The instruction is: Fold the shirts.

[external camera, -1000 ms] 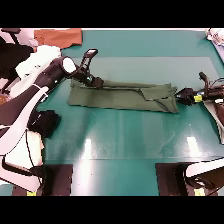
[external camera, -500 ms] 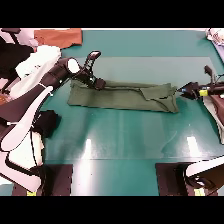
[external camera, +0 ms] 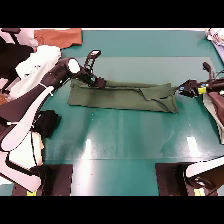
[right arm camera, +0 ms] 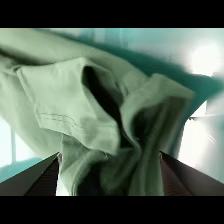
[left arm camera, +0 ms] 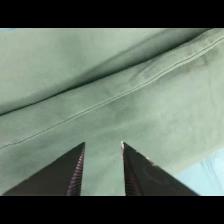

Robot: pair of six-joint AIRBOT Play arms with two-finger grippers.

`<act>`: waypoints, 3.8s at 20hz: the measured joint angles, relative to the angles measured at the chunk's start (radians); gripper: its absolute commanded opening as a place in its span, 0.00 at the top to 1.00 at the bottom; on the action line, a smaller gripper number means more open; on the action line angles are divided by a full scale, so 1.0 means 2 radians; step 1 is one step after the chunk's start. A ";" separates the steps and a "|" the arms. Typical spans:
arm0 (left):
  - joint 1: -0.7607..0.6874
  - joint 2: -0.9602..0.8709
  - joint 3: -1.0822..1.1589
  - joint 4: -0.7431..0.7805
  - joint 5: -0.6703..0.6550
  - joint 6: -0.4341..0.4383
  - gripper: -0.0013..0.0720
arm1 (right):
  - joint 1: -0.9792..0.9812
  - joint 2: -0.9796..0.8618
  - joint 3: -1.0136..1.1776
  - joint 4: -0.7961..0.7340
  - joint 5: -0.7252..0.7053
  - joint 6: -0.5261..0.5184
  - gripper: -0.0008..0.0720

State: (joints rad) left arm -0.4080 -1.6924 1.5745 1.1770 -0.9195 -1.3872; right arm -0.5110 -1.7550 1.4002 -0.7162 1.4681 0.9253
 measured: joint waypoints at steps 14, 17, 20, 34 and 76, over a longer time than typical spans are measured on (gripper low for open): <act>0.000 0.000 0.000 -0.003 0.015 -0.005 0.60 | 0.057 -0.027 0.000 -0.102 -0.025 0.017 0.02; 0.000 -0.004 0.000 -0.004 0.019 -0.010 0.60 | 0.071 -0.027 -0.013 -0.101 -0.048 0.017 0.16; 0.000 -0.012 -0.001 -0.012 0.019 -0.012 0.73 | 0.083 -0.028 -0.040 -0.071 -0.071 0.017 0.63; -0.025 -0.065 -0.002 -0.028 0.052 -0.012 0.90 | 0.090 0.031 -0.018 -0.035 -0.024 0.093 0.96; 0.000 -0.049 0.216 0.090 -0.196 -0.063 0.91 | 0.359 0.112 0.042 0.127 -0.208 0.343 0.96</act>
State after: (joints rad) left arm -0.4080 -1.7901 2.0071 1.3567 -1.3117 -1.5135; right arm 0.2070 -1.5314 1.4837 -0.4629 1.0515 1.6119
